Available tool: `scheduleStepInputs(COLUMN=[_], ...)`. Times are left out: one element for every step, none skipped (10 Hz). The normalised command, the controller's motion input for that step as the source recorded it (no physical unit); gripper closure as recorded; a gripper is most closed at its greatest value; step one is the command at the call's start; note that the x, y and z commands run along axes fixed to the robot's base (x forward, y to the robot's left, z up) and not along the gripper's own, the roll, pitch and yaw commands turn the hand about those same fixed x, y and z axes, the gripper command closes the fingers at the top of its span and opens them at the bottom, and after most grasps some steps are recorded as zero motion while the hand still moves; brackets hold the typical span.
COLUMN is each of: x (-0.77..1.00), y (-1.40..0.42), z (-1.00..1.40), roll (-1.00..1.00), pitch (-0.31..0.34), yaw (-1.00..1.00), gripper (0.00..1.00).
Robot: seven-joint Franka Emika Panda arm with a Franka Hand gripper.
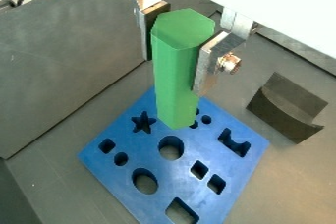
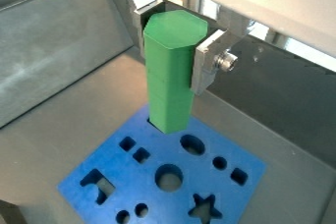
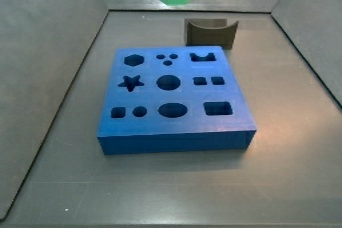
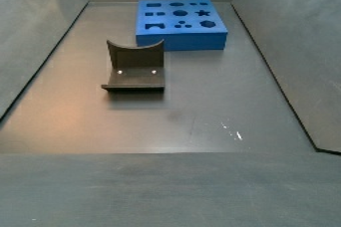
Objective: Insert the hexagon object.
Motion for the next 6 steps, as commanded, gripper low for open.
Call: scheduleStepInputs(x=[-0.23,-0.27,-0.28,-0.27,-0.29,-0.32], y=[0.36,0.42,0.42,0.41,0.4,0.38], z=[-1.0,-1.0,-1.0,-1.0,-1.0,-1.0], roll=[-0.02,0.0,0.0,0.0,0.0,-0.02], pitch=[0.041,0.0,0.0,0.0,0.0,0.0], yaw=[-0.69,-0.64,-0.64,-0.65,-0.66,-0.7], gripper=[1.0,1.0,1.0,1.0,1.0,1.0])
